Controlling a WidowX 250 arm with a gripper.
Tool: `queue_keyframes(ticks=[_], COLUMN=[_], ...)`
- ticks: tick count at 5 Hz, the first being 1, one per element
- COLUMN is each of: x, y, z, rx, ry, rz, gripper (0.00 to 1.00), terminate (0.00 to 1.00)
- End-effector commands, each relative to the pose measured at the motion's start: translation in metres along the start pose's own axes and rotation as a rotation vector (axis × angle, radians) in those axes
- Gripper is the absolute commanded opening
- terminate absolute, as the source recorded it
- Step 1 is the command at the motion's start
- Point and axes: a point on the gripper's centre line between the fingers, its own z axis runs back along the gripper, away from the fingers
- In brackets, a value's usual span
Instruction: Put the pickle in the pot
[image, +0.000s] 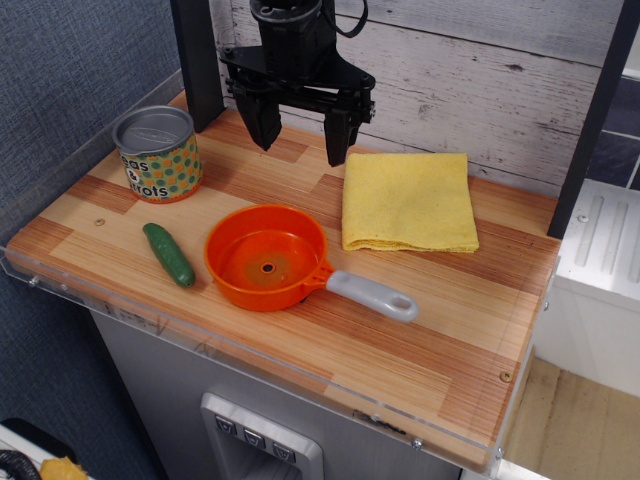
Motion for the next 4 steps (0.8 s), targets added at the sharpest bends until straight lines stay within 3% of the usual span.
queue_keyframes(ticks=[1, 3, 4], x=[0.0, -0.01, -0.02], y=[0.0, 0.036, 0.065], z=[0.0, 0.009, 0.001], rx=[0.0, 0.073, 0.069], ry=[0.0, 0.026, 0.053], rz=[0.0, 0.261, 0.384], gripper=[1.0, 1.0, 1.0], terminate=[0.0, 0.0, 0.0])
